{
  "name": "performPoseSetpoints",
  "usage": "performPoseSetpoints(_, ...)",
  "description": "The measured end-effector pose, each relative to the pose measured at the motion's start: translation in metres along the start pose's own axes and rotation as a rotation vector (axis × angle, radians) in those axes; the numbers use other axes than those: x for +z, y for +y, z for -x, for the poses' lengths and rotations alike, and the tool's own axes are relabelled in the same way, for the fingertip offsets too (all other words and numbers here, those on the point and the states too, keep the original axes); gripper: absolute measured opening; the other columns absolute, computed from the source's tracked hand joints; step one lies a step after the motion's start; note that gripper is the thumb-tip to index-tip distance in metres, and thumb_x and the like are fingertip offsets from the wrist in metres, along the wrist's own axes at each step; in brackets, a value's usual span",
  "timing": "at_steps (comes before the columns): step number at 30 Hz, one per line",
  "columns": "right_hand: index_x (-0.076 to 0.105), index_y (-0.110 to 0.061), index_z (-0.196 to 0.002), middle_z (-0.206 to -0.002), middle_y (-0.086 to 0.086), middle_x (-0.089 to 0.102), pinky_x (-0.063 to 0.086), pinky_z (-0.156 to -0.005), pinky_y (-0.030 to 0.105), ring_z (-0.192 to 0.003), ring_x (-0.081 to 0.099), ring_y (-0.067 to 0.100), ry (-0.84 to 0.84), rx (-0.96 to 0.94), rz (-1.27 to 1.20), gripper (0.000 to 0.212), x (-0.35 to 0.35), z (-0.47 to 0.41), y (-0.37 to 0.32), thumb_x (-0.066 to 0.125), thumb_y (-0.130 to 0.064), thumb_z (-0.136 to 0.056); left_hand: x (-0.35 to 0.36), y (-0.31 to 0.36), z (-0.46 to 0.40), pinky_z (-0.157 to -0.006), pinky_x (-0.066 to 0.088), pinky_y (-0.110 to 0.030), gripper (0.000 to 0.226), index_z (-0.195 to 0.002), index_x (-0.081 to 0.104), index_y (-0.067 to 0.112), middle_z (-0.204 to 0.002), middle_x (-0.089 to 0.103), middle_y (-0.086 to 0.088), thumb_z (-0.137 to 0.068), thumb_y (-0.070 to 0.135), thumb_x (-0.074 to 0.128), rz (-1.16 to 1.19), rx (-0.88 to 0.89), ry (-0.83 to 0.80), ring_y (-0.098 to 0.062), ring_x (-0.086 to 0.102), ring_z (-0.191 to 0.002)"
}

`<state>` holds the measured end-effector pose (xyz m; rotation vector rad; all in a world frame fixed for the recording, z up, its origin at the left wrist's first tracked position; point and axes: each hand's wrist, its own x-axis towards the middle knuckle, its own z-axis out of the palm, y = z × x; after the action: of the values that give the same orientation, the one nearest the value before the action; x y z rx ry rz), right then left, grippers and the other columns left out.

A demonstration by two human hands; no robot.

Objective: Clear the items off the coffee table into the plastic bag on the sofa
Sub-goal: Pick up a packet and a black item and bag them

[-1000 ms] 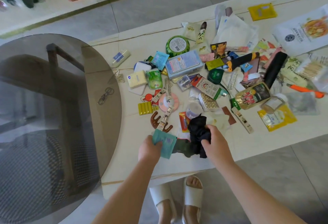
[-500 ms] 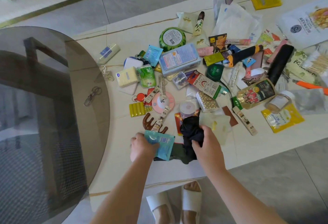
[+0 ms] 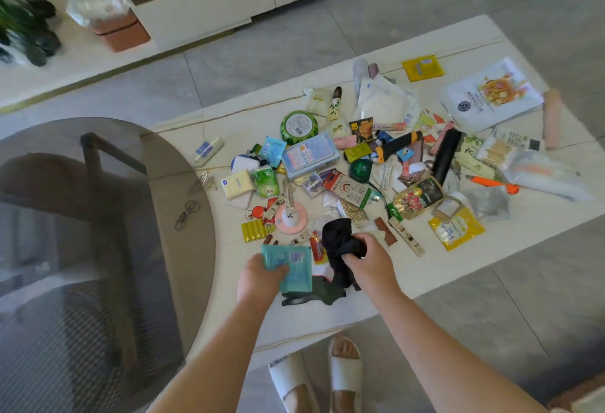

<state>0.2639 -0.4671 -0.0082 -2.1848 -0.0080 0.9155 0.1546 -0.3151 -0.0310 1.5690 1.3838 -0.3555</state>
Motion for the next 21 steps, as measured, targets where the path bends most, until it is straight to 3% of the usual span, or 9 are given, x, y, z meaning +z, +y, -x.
performPoseSetpoints(4, 0.052, -0.011, -0.119, -0.107, 0.003, 0.055, 0.042, -0.084, 0.028, -0.103, 0.052, 0.02, 0.043, 0.019, -0.105, 0.034, -0.032, 0.031, -0.04, 0.058, -0.008, -0.086, -0.028, 0.046, 0.043, -0.069, 0.053, -0.031, 0.013, -0.1, 0.059, 0.011, -0.095, 0.065, -0.008, -0.088, 0.009, 0.061, 0.07, 0.069, -0.046, -0.022, 0.063, -0.082)
performPoseSetpoints(11, 0.055, -0.014, -0.105, -0.102, 0.012, 0.061, 0.046, -0.087, 0.041, -0.101, 0.058, 0.03, 0.19, 0.031, -0.322, 0.025, -0.103, 0.111, -0.087, 0.057, -0.002, -0.084, -0.065, 0.114, 0.139, -0.066, 0.054, -0.034, 0.023, -0.112, 0.062, 0.005, -0.094, 0.066, -0.011, -0.09, 0.01, 0.056, 0.019, 0.227, -0.132, -0.025, 0.065, -0.08)
performPoseSetpoints(16, 0.056, -0.016, -0.096, -0.098, 0.009, 0.061, 0.045, -0.082, 0.034, -0.097, 0.058, 0.027, 0.321, -0.017, -0.452, 0.02, -0.165, 0.161, -0.105, 0.058, 0.001, -0.085, -0.067, 0.159, 0.201, -0.059, 0.053, -0.021, 0.023, -0.113, 0.063, 0.012, -0.098, 0.066, -0.003, -0.09, 0.014, 0.059, -0.085, 0.38, -0.195, -0.015, 0.064, -0.079)
performPoseSetpoints(21, 0.055, -0.014, -0.097, -0.094, 0.008, 0.061, 0.043, -0.078, 0.03, -0.092, 0.057, 0.025, 0.457, -0.028, -0.552, 0.018, -0.227, 0.2, -0.099, 0.059, -0.001, -0.085, -0.044, 0.206, 0.257, -0.071, 0.055, -0.029, 0.026, -0.113, 0.064, 0.006, -0.108, 0.068, -0.011, -0.087, 0.01, 0.063, -0.126, 0.519, -0.254, -0.018, 0.064, -0.082)
